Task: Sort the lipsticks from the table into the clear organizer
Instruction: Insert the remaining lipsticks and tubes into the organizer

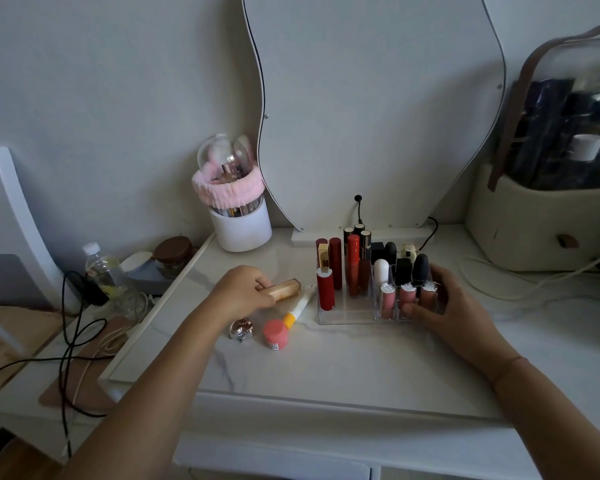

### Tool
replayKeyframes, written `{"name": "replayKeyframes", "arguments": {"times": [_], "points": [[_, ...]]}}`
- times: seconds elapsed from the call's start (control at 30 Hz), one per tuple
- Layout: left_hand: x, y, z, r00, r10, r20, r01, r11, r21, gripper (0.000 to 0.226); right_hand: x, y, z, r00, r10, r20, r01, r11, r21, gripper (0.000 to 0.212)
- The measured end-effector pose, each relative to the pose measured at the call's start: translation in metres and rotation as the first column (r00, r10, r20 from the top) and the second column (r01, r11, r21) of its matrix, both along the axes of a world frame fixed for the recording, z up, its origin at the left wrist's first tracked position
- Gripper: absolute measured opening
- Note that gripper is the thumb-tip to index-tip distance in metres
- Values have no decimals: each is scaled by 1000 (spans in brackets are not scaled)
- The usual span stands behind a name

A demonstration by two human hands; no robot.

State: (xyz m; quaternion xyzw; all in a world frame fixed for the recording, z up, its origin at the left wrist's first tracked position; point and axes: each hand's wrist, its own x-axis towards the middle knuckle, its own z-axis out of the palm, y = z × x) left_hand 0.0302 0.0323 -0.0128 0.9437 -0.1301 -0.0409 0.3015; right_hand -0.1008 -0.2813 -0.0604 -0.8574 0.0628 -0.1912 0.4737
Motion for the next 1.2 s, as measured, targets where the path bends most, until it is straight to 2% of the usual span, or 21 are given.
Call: {"name": "replayKeyframes", "arguments": {"times": [0.1,0.2,0.27,0.37,0.43,0.57,0.63,0.8,0.97,1.2], "points": [[-4,2,15,994,61,91,-38,972,-230,22,0,0,0,1000,-1,3,1,1000,-6,75],[-14,-3,39,978,80,191,20,881,-473,29,1,-1,-1,1000,2,6,-2,1000,10,75],[-24,-10,54,969,52,241,94,827,-555,30,1,-1,-1,1000,4,9,-4,1000,13,75],[-44,-28,69,949,-48,311,234,767,-597,32,1,0,-1,1000,5,11,-5,1000,12,75],[-57,-48,72,930,-96,355,296,771,-565,34,1,0,-1,1000,2,7,-2,1000,4,75],[-70,-85,59,876,-154,457,320,895,-310,34,0,1,2,1000,3,5,-3,1000,0,75],[-69,-94,52,858,-164,488,310,921,-235,35,-1,1,3,1000,8,5,-8,1000,10,75],[-57,-97,37,788,-133,601,256,959,-123,30,-1,2,2,1000,13,13,-13,1000,18,76],[-48,-100,25,730,-195,655,229,973,34,28,0,1,1,1000,7,15,-7,999,32,74],[-40,-99,18,689,-179,702,151,983,103,32,1,0,-1,1000,8,3,-8,999,35,76]]}}
